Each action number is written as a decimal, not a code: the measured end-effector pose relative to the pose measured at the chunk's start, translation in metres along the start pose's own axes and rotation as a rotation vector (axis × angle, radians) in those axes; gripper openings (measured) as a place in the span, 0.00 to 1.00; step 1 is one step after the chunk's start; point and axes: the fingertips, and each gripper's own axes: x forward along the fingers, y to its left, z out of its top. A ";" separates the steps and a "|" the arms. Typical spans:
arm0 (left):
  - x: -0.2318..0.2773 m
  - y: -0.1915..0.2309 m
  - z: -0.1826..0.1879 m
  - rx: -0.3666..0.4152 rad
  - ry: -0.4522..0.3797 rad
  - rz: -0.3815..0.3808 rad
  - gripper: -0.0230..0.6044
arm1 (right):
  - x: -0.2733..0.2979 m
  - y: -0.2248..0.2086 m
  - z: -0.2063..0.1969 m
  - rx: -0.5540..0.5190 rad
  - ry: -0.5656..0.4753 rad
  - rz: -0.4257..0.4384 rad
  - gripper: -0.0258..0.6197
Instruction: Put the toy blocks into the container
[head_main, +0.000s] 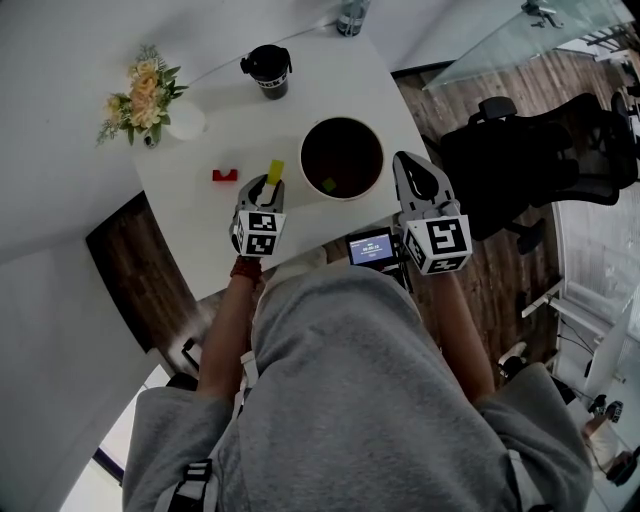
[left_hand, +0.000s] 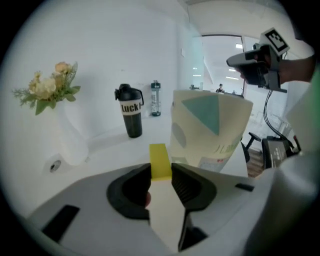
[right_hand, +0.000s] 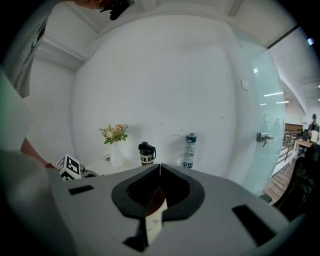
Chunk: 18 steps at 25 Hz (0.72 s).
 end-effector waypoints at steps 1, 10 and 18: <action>-0.005 0.002 0.012 0.004 -0.030 0.006 0.25 | 0.000 0.000 0.000 0.000 0.000 0.001 0.05; -0.068 0.006 0.154 0.065 -0.345 0.045 0.25 | 0.000 0.003 0.001 -0.003 -0.005 0.008 0.05; -0.116 -0.026 0.255 0.133 -0.566 -0.008 0.25 | -0.002 0.004 0.000 -0.005 -0.008 0.006 0.05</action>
